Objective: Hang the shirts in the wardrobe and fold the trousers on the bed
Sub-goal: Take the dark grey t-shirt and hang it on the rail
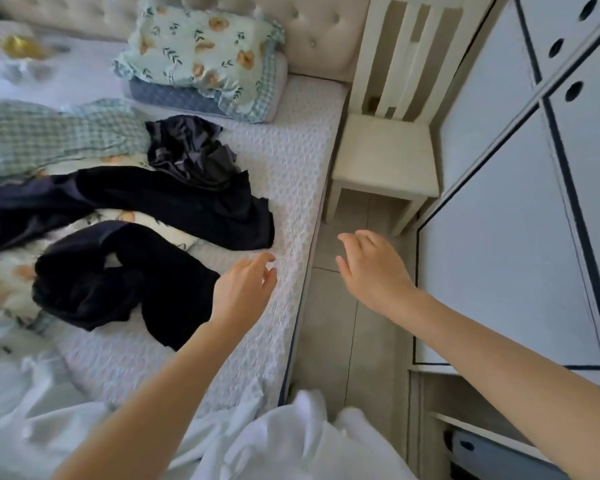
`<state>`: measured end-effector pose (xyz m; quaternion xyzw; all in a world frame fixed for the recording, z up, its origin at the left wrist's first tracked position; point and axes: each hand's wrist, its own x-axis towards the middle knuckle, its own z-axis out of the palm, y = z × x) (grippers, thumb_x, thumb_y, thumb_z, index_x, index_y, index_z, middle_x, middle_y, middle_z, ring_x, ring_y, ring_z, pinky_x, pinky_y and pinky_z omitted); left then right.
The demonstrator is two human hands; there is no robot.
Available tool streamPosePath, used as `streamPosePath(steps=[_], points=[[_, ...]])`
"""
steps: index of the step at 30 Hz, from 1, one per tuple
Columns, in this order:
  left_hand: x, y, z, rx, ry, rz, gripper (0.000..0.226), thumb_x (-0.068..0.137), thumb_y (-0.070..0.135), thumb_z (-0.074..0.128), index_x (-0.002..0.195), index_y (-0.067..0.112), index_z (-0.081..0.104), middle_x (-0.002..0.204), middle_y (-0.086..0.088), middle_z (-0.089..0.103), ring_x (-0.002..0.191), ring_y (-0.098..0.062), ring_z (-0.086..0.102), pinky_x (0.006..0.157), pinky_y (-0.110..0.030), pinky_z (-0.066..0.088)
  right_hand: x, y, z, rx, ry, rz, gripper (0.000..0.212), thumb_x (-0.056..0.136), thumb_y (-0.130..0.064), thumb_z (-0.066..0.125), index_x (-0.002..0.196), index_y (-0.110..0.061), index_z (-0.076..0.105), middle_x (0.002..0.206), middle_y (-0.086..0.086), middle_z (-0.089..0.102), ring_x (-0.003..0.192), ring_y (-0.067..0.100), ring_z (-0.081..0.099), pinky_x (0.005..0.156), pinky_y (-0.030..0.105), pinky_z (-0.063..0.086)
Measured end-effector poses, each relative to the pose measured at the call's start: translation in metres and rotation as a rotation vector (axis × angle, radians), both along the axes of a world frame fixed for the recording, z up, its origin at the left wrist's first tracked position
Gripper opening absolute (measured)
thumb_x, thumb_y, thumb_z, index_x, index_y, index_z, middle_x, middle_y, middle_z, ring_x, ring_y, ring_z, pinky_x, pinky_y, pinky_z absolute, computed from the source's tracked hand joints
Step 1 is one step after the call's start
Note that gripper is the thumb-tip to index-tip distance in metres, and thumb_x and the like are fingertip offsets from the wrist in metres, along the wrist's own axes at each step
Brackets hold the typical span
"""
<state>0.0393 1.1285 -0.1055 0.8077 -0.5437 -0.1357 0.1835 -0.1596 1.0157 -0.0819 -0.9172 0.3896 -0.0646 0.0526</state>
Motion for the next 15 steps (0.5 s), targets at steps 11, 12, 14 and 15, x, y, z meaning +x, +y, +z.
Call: streamPosePath(steps=[11, 12, 14, 15], points=[[0.045, -0.035, -0.055, 0.203, 0.053, 0.331, 0.029, 0.101, 0.031, 0.045, 0.126, 0.023, 0.056, 0.092, 0.006, 0.066, 0.082, -0.011, 0.060, 0.062, -0.026, 0.045, 0.076, -0.082, -0.058, 0.212, 0.142, 0.270, 0.041, 0.102, -0.027, 0.039, 0.134, -0.004, 0.047, 0.128, 0.011, 0.058, 0.124, 0.027, 0.048, 0.109, 0.036, 0.034], [0.047, -0.043, -0.058, 0.218, 0.058, 0.364, 0.029, 0.101, 0.031, 0.045, 0.127, 0.023, 0.056, 0.092, 0.006, 0.067, 0.082, -0.012, 0.060, 0.062, -0.027, 0.047, 0.082, -0.094, -0.062, 0.227, 0.162, 0.292, 0.041, 0.102, -0.027, 0.037, 0.135, -0.005, 0.046, 0.129, 0.011, 0.057, 0.125, 0.026, 0.047, 0.109, 0.035, 0.034], [0.050, -0.060, -0.062, 0.241, 0.081, 0.440, 0.029, 0.101, 0.030, 0.044, 0.126, 0.022, 0.056, 0.091, 0.005, 0.067, 0.079, -0.012, 0.060, 0.060, -0.027, 0.047, 0.096, -0.119, -0.067, 0.260, 0.206, 0.336, 0.042, 0.102, -0.027, 0.034, 0.137, -0.004, 0.044, 0.132, 0.011, 0.055, 0.126, 0.026, 0.046, 0.108, 0.035, 0.035], [0.051, -0.069, -0.065, 0.249, 0.093, 0.480, 0.029, 0.101, 0.030, 0.044, 0.126, 0.022, 0.056, 0.090, 0.005, 0.067, 0.078, -0.012, 0.060, 0.059, -0.027, 0.047, 0.103, -0.133, -0.069, 0.267, 0.232, 0.362, 0.041, 0.103, -0.027, 0.034, 0.135, -0.005, 0.044, 0.132, 0.011, 0.054, 0.125, 0.026, 0.046, 0.107, 0.034, 0.035]])
